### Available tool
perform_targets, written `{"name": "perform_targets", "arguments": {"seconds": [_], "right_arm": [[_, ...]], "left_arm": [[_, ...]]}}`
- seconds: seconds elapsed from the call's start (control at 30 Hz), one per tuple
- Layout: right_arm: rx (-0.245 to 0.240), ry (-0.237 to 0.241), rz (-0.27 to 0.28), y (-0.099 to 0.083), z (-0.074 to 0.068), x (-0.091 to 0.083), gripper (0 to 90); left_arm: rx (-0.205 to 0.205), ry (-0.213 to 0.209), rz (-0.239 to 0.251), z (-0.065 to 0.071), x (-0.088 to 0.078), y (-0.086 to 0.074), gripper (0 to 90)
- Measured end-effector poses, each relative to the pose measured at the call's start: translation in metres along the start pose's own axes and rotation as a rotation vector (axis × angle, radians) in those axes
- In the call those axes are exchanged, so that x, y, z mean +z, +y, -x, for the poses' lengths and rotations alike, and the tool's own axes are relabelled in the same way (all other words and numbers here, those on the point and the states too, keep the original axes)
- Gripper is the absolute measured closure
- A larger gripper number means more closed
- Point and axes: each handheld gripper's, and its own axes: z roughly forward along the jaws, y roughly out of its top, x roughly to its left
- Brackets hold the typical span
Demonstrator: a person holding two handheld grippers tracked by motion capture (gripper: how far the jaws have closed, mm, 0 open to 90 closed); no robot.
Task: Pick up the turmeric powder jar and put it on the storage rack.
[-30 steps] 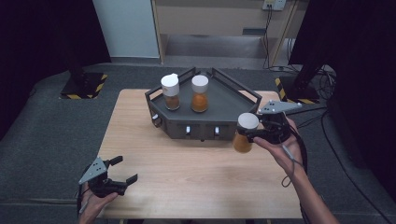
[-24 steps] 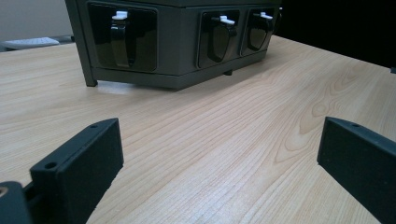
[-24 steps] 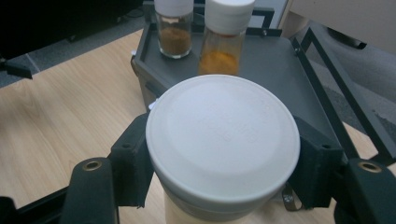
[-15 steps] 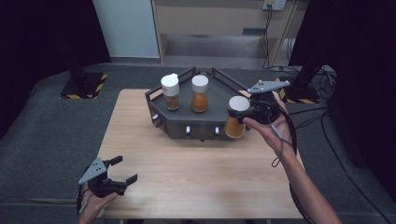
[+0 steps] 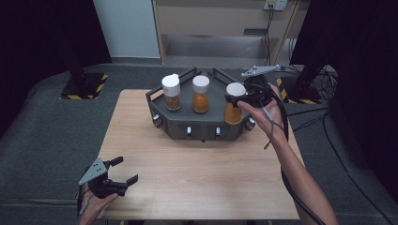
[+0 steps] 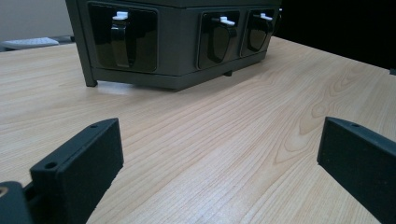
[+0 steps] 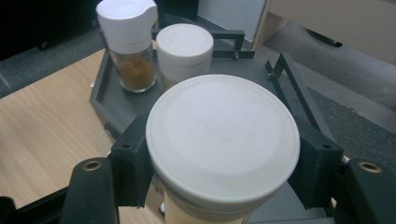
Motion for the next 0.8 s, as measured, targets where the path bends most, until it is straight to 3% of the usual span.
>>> {"name": "perform_targets", "arguments": {"seconds": [0.5,0.8], "right_arm": [[0.042,-0.075,-0.008,0.012,0.014,0.036,33.5],[0.078,-0.106,0.003,0.008,0.023,0.056,33.5]], "left_arm": [[-0.003,0.000,0.003,0.000,0.000,-0.001,0.0],[-0.003,0.001,0.003,0.000,-0.001,-0.001,0.0]]}}
